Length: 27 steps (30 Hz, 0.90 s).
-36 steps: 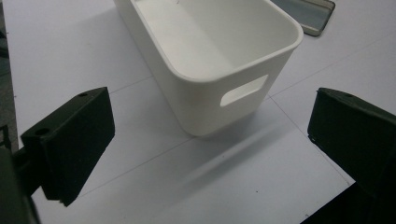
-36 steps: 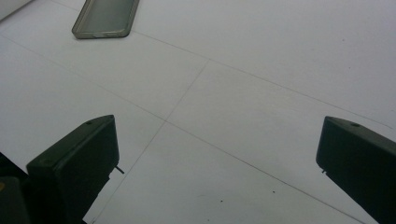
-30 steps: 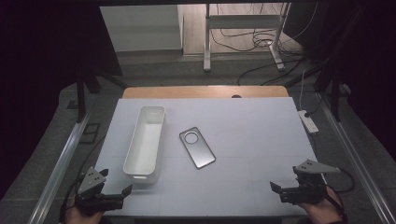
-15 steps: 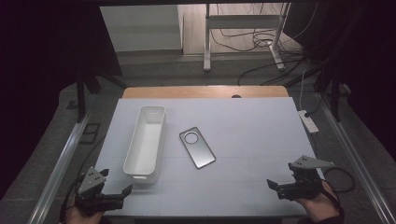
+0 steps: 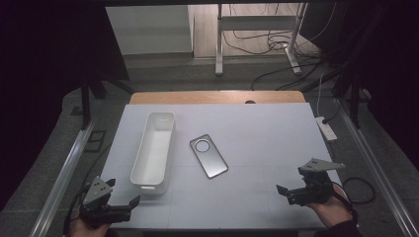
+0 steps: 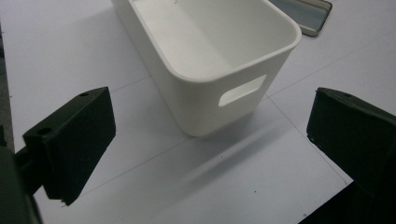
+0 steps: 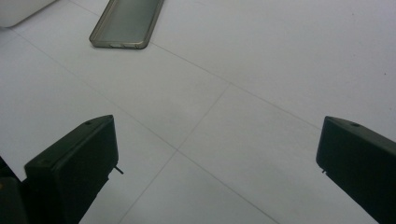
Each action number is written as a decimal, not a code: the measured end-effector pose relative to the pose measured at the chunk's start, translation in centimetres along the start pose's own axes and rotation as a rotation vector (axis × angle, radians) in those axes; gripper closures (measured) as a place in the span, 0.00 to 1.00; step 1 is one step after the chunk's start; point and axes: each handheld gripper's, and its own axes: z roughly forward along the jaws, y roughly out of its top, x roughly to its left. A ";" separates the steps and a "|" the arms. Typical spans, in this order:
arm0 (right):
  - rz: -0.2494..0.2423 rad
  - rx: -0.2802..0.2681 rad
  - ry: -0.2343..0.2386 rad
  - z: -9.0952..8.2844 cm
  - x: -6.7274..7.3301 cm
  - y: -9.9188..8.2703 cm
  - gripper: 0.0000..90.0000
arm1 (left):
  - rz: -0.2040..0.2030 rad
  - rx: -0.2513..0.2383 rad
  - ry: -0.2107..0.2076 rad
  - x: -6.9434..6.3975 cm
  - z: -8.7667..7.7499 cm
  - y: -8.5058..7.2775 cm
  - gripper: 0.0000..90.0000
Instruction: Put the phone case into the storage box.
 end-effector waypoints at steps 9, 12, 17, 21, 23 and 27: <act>-0.017 0.005 0.024 0.9 0.2 1.1 0.00 | 0.006 0.001 0.001 0.0 0.0 0.0 0.02; -0.027 0.009 0.036 1.1 0.3 1.4 0.00 | 0.005 0.000 0.000 0.0 0.0 0.0 0.03; -0.060 0.006 0.045 1.6 0.5 2.0 0.00 | 0.006 0.001 0.001 -0.1 0.0 0.0 0.02; -0.065 0.016 0.052 2.1 0.5 2.3 0.00 | 0.004 0.000 -0.001 0.0 0.0 0.0 0.03; -0.059 0.017 0.060 2.4 0.5 2.4 0.00 | 0.004 0.000 -0.001 0.0 0.0 0.0 0.03; -0.054 0.008 0.092 2.8 0.7 2.9 0.00 | 0.006 0.000 0.000 0.0 0.0 0.0 0.03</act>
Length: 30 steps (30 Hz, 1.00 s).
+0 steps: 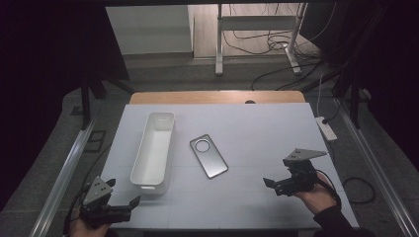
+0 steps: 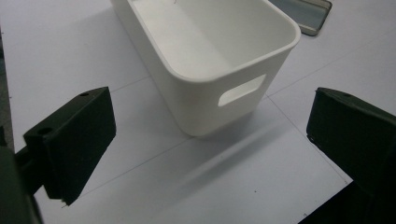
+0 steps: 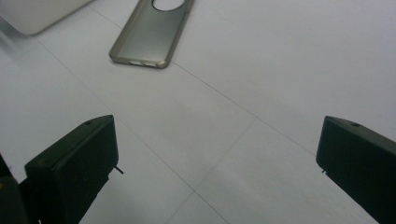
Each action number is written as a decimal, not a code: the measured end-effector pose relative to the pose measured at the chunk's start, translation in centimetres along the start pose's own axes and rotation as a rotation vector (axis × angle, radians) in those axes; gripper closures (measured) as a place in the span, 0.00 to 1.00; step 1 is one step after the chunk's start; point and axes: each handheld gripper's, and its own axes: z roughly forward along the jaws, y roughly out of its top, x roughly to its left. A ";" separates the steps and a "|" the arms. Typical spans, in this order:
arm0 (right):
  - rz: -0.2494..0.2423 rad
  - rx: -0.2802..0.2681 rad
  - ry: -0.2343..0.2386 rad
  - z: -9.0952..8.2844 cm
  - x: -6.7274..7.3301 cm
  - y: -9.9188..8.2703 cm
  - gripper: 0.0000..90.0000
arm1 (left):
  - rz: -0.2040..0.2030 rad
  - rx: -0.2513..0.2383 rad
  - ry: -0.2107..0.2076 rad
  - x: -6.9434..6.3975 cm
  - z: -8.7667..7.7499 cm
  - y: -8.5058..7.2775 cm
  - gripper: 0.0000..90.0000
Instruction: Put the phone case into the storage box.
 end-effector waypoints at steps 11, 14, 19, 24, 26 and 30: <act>-0.005 0.004 0.023 1.4 -0.1 1.0 0.00 | 0.001 -0.001 0.000 0.0 0.0 0.0 0.03; 0.000 -0.001 0.029 1.7 0.0 1.3 0.00 | 0.002 -0.001 0.000 0.0 0.0 0.0 0.03; -0.005 0.006 0.035 2.2 0.0 1.7 0.00 | 0.001 -0.002 0.000 0.0 0.0 0.0 0.03; 0.009 0.019 0.044 2.8 -0.1 2.2 0.00 | 0.003 -0.001 0.001 0.0 0.0 0.0 0.03; 0.002 0.023 0.043 3.1 0.0 2.4 0.00 | 0.003 -0.001 0.001 0.0 0.0 0.0 0.03; -0.009 0.023 0.039 3.5 0.0 2.7 0.00 | 0.002 -0.002 0.000 0.0 0.0 0.0 0.03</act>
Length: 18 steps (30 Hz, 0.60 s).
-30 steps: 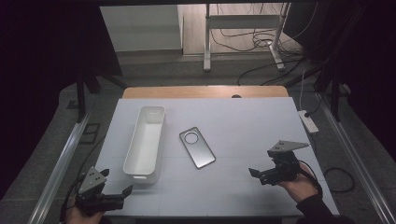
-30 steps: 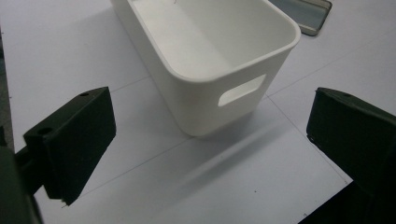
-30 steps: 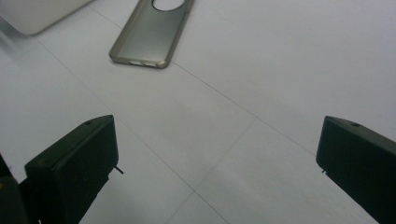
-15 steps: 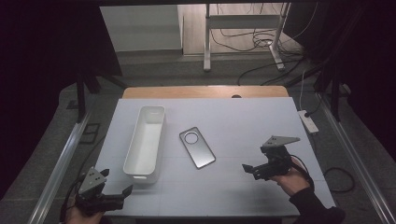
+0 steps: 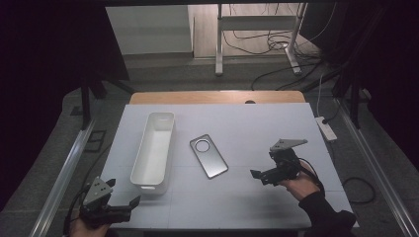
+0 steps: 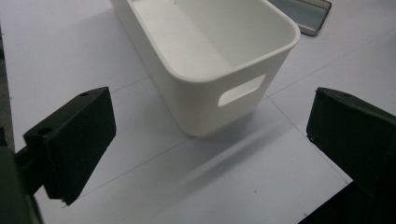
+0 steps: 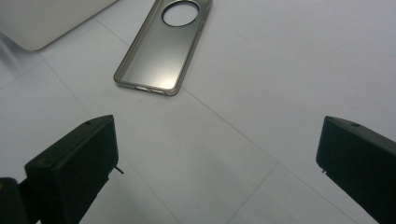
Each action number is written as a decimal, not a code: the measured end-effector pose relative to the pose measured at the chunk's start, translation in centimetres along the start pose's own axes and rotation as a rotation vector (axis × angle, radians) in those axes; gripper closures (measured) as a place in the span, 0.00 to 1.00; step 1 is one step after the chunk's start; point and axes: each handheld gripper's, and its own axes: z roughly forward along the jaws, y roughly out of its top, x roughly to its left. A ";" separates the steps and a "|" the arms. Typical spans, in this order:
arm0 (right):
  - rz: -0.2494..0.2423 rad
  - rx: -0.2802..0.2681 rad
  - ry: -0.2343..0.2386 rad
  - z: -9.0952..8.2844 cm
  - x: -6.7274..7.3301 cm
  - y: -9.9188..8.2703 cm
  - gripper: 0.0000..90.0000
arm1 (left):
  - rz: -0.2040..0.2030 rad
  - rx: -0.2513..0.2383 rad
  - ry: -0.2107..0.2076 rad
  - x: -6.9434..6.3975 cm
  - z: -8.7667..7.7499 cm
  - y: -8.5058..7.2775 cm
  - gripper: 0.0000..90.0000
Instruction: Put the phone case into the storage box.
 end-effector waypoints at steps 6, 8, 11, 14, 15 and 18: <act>0.004 0.004 0.018 0.7 -0.1 0.7 0.00 | 0.000 0.000 0.000 0.0 0.0 0.0 0.03; 0.004 -0.002 0.027 1.0 -0.1 0.9 0.00 | -0.001 -0.001 -0.001 0.0 0.0 0.0 0.03; -0.005 -0.004 0.020 1.3 -0.1 1.2 0.00 | -0.003 -0.001 -0.002 0.0 0.0 0.0 0.03; -0.016 -0.002 0.013 1.6 0.0 1.5 0.00 | -0.003 -0.001 -0.002 0.0 0.0 0.0 0.03; -0.014 0.000 0.011 1.8 0.0 1.6 0.00 | -0.003 -0.001 -0.003 0.0 0.0 0.0 0.03; -0.017 0.015 0.013 2.3 0.0 1.9 0.00 | -0.003 -0.001 -0.003 0.0 0.0 0.0 0.03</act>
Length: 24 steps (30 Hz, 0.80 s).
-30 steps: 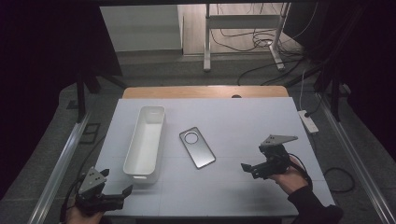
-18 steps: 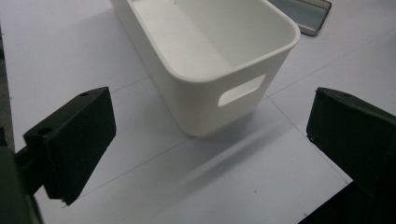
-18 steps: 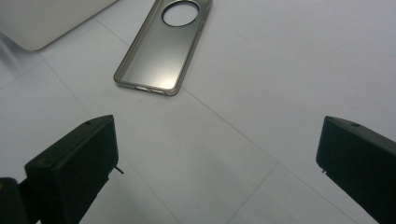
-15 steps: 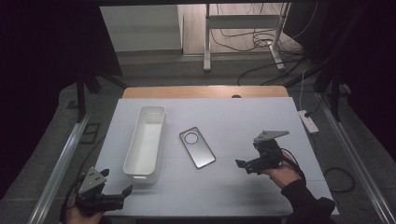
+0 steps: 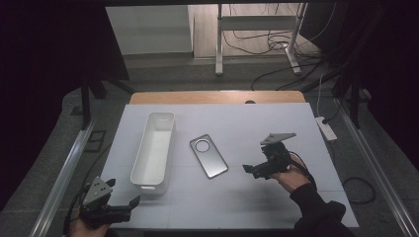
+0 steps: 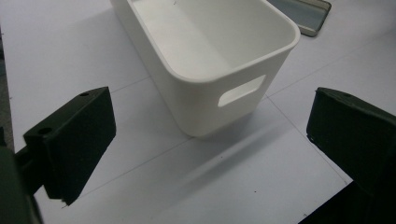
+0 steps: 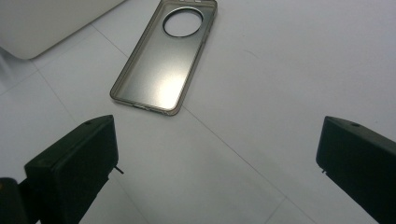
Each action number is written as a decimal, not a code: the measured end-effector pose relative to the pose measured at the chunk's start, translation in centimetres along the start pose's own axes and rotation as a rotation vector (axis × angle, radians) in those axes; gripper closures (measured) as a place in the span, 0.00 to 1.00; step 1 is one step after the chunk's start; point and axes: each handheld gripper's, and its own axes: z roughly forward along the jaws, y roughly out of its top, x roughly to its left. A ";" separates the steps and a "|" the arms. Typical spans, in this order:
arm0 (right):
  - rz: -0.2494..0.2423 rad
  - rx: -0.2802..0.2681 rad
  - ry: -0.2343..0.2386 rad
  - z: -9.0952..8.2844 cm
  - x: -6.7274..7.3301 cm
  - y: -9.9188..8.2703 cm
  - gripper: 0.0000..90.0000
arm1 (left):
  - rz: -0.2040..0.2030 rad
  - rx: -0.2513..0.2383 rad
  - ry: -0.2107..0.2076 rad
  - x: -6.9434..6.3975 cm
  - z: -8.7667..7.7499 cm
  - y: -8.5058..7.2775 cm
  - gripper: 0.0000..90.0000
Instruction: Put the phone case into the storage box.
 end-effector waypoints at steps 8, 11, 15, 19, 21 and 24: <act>-0.001 0.059 0.007 1.5 0.0 0.8 0.00 | -0.001 -0.001 -0.001 0.0 0.0 0.0 0.03; 0.001 0.071 0.002 2.1 -0.2 1.0 0.00 | -0.001 -0.001 -0.002 0.0 0.0 0.0 0.03; 0.012 0.090 -0.002 2.5 -0.3 1.4 0.00 | -0.001 -0.003 -0.001 0.0 0.0 0.0 0.03; 0.003 0.091 0.000 3.0 -0.3 1.7 0.00 | -0.002 -0.003 -0.002 0.0 0.0 0.0 0.03; 0.000 0.097 -0.004 3.1 -0.2 1.8 0.00 | -0.001 -0.003 -0.002 0.0 0.0 0.0 0.03; -0.010 0.105 0.001 3.7 -0.2 2.0 0.00 | -0.002 -0.004 -0.003 0.1 0.0 0.0 0.03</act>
